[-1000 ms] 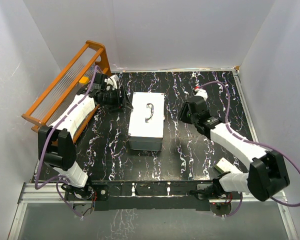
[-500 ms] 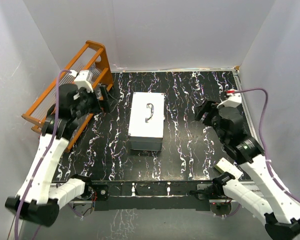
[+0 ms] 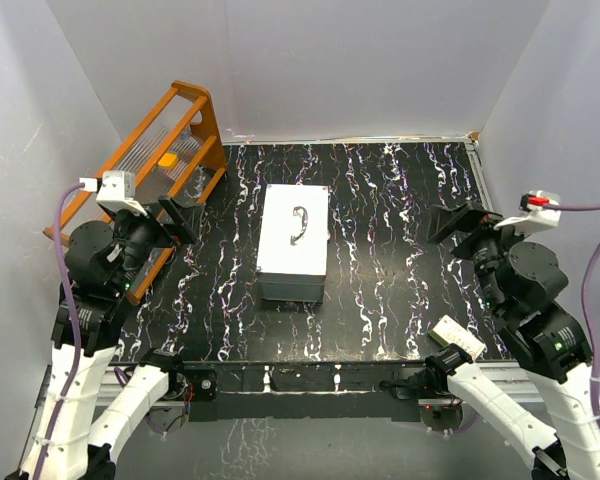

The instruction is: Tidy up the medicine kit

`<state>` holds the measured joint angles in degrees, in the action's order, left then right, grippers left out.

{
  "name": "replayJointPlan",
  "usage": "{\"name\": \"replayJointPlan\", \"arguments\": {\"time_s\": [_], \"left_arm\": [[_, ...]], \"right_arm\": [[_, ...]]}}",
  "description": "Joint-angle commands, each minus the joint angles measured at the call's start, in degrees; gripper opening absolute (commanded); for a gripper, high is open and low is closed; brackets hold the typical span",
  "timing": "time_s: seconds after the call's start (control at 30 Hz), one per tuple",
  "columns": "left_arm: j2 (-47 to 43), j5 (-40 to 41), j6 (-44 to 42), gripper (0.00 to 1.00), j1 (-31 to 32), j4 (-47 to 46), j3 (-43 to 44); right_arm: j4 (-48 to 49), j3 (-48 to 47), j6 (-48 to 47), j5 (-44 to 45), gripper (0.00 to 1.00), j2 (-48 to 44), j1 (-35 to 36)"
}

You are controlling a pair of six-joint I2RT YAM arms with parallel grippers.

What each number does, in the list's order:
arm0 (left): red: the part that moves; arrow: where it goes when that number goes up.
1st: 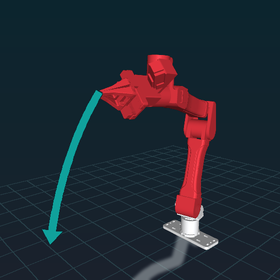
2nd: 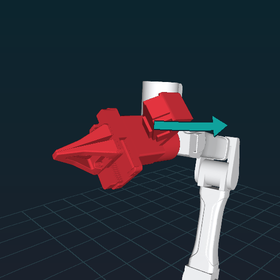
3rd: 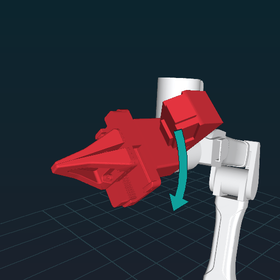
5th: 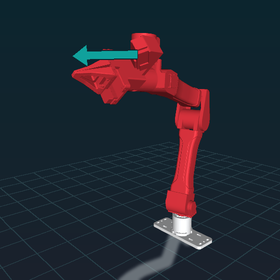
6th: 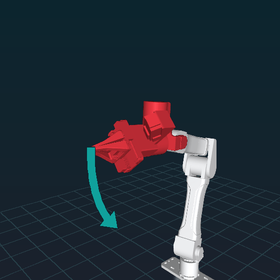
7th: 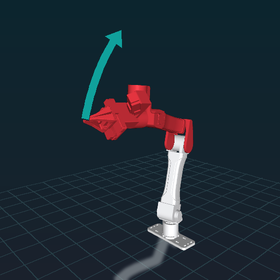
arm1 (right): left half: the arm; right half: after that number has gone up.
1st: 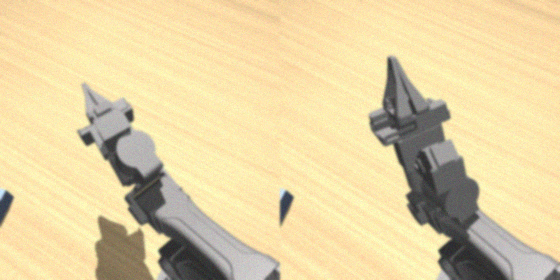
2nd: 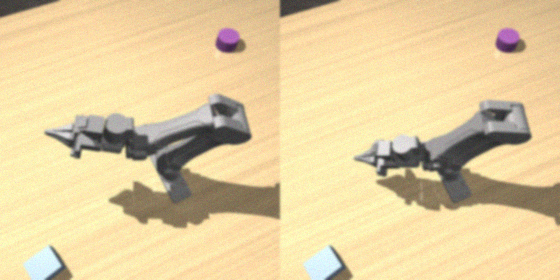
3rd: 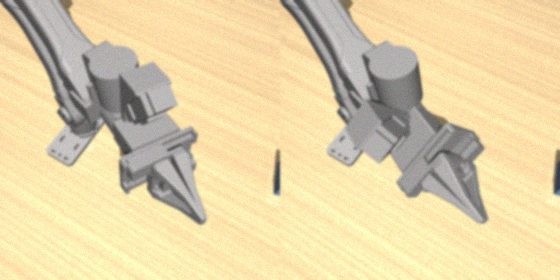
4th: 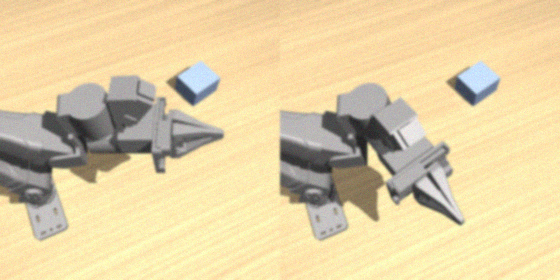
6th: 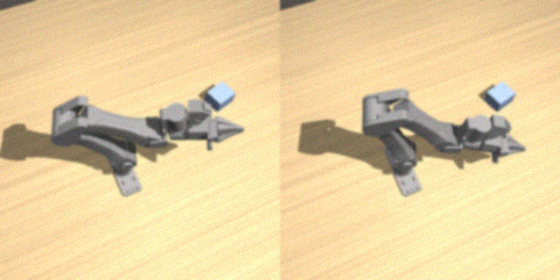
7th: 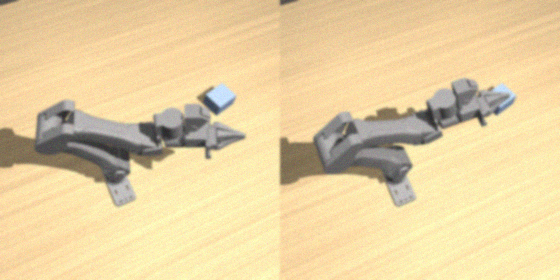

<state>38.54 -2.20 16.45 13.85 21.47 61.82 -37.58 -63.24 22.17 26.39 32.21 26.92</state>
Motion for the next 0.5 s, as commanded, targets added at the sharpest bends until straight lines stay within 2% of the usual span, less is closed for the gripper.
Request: {"name": "replayJointPlan", "arguments": {"time_s": [0.0, 0.47], "left_arm": [[0.03, 2.28, -0.79, 0.99, -0.03, 2.23, 2.73], [-5.30, 2.88, 0.87, 0.99, -0.04, 7.18, 2.69]], "right_arm": [[-2.39, -3.52, -1.62, 5.55, 0.98, -3.42, 0.03], [-1.89, -3.07, -1.78, 9.95, 0.99, -9.90, 0.05]]}}
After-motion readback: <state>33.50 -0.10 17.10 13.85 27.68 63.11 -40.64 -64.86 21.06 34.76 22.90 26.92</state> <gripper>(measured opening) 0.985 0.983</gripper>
